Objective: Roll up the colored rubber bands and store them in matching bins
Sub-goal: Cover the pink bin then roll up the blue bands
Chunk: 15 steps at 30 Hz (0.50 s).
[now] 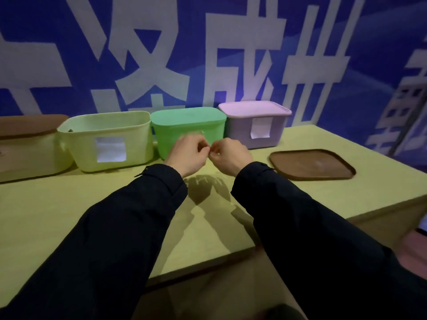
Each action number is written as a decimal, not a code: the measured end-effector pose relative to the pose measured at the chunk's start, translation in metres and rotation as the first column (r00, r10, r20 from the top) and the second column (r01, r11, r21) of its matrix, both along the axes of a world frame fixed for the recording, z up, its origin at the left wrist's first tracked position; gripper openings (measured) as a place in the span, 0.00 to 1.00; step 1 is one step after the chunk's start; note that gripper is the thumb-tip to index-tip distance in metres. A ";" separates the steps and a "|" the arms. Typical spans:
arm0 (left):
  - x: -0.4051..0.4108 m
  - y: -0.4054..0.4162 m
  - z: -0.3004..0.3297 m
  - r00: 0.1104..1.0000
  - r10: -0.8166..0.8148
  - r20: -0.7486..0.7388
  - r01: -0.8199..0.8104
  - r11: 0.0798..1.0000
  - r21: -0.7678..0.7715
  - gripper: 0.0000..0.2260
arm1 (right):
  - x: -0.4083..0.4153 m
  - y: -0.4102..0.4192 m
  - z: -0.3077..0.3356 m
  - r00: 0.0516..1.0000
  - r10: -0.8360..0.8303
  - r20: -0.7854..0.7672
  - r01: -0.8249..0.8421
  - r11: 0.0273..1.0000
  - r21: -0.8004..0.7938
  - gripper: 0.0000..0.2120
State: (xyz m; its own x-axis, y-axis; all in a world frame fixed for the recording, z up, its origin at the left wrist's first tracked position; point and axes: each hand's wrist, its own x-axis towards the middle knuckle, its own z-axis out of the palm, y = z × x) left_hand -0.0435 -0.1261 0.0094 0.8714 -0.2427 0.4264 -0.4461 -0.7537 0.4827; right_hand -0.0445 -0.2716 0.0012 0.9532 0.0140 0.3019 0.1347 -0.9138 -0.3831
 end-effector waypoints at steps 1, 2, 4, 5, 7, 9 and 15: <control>-0.003 -0.013 -0.005 0.999 -0.033 -0.013 0.033 0.999 0.013 0.07 | -0.003 -0.013 -0.004 0.998 -0.061 -0.018 0.060 0.998 -0.025 0.13; -0.005 -0.024 -0.011 0.998 -0.061 -0.026 0.061 0.998 0.025 0.07 | -0.005 -0.027 -0.009 0.990 -0.140 -0.028 0.138 0.988 -0.063 0.15; -0.010 -0.042 -0.023 0.993 -0.109 -0.044 0.111 0.993 0.040 0.07 | -0.010 -0.060 -0.021 0.942 -0.332 -0.048 0.322 0.935 -0.147 0.20; -0.012 -0.048 -0.027 0.991 -0.123 -0.047 0.125 0.991 0.041 0.07 | -0.013 -0.076 -0.027 0.910 -0.406 -0.087 0.388 0.906 -0.168 0.22; -0.015 -0.052 -0.031 0.988 -0.142 -0.053 0.144 0.989 0.045 0.07 | -0.020 -0.103 -0.035 0.862 -0.467 -0.199 0.442 0.883 -0.156 0.20; -0.016 -0.051 -0.031 0.986 -0.157 -0.058 0.159 0.987 0.036 0.07 | -0.028 -0.115 -0.041 0.860 -0.442 -0.255 0.425 0.897 -0.121 0.13; -0.025 -0.033 -0.037 0.987 -0.137 -0.086 0.140 0.990 0.032 0.08 | -0.043 -0.080 -0.046 0.961 -0.264 -0.078 0.250 0.956 -0.155 0.07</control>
